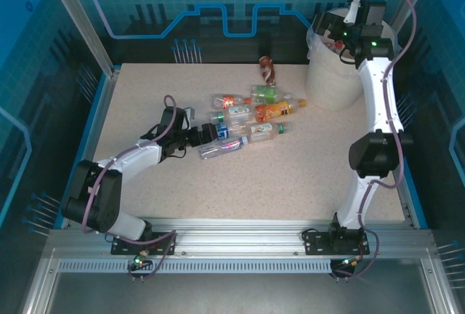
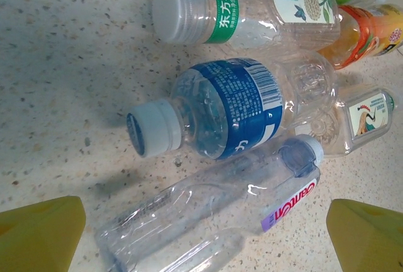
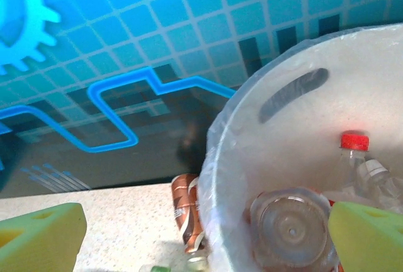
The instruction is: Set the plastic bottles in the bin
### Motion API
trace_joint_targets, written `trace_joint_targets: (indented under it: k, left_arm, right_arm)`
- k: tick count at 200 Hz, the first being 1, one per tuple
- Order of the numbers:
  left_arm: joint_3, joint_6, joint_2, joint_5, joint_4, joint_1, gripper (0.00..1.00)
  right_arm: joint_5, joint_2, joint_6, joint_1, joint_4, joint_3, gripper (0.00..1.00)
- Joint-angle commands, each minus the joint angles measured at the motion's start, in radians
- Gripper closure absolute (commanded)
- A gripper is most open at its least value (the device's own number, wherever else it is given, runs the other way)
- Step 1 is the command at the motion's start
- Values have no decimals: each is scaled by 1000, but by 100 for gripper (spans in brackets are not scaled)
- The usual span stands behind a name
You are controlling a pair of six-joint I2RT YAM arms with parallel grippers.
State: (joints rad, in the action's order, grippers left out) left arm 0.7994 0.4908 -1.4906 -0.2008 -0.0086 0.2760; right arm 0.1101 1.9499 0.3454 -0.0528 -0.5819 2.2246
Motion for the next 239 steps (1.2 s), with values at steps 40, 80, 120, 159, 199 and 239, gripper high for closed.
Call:
trace_joint_targets:
  k: [40, 80, 120, 159, 199, 239]
  left_arm:
    - [-21, 13, -81, -144, 154, -9, 1]
    - [-58, 9, -89, -184, 180, -8, 1]
    - [-90, -14, -67, -198, 170, -3, 1]
    - [-100, -36, -60, -176, 144, 18, 1]
    - [-93, -103, -53, -39, 56, 102, 1]
    - [-77, -210, -49, 156, -48, 225, 2]
  right_arm:
    - [119, -286, -67, 13, 110, -299, 0]
    - [203, -521, -1, 24, 262, -643, 0]
    - [224, -729, 58, 71, 370, -933, 0]
    - [194, -837, 146, 131, 546, -1175, 0]
    - [123, -813, 201, 181, 632, -1267, 0]
    - [90, -798, 211, 189, 625, -1261, 0]
